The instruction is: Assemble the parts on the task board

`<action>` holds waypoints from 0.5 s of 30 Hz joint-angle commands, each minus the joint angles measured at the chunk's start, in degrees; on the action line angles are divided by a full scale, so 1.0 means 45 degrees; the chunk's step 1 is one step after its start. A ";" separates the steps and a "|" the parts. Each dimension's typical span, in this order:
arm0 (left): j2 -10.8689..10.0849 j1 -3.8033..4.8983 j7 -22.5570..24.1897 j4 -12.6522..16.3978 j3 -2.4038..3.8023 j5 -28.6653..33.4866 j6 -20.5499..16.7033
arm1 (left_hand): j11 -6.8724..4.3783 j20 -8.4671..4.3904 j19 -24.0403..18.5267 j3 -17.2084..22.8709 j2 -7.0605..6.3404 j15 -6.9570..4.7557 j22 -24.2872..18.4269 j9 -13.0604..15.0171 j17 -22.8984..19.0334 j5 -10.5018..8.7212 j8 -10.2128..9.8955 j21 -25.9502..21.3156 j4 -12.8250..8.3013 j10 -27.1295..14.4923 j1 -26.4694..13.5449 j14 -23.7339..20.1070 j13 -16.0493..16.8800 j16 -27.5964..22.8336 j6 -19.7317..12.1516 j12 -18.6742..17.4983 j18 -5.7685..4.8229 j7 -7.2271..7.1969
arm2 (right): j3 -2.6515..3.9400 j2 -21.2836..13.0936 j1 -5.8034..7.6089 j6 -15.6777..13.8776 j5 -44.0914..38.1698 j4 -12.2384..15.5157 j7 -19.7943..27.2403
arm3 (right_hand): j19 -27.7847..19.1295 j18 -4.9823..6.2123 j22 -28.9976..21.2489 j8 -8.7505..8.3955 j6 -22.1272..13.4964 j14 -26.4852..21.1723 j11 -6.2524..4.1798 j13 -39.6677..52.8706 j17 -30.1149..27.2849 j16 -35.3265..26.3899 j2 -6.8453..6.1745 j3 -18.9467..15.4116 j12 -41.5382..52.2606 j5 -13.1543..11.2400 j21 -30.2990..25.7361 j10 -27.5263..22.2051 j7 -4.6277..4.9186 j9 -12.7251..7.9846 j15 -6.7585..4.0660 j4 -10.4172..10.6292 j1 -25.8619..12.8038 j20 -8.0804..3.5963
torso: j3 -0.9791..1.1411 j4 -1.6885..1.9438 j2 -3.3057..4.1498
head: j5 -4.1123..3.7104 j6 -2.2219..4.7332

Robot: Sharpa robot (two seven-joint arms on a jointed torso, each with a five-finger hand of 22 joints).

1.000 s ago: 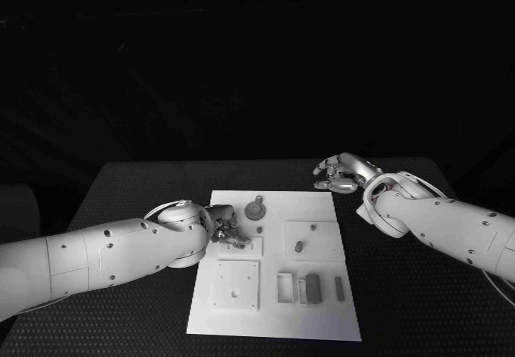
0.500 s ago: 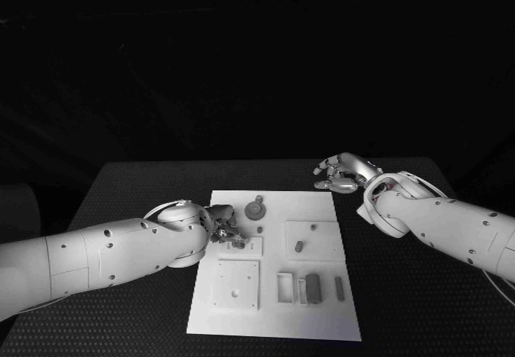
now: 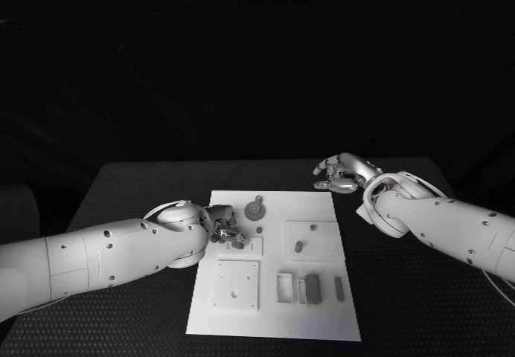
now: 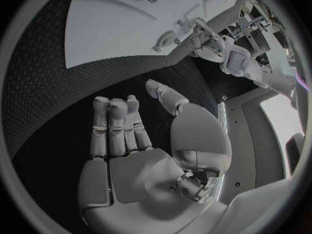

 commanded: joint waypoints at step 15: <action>0.0065 -0.0045 0.0095 -0.0041 -0.0011 0.0071 -0.0084 | 0.0063 -0.2092 0.0052 0.0262 -0.0785 -0.0137 -0.0153 -0.0079 -0.0023 -0.0442 -0.0225 0.0158 0.0866 0.0045 -0.0448 0.0142 -0.0036 0.0002 -0.0147 0.0012 -0.0110 0.0061 | 0.0006 -0.0011 -0.0004 0.0147 -0.0030 0.0033 0.0047 | -0.0073 0.0190 -0.0019 0.0055 -0.0017 -0.0098 -0.0024 -0.0022 -0.0023 0.0075 0.0002 -0.0045 0.0041 0.0069 0.0055 -0.0110 0.0069 -0.0019 0.0014 -0.0018 -0.0150 -0.0011 | 0.0003 -0.0009 0.0002 | -0.0022 0.0002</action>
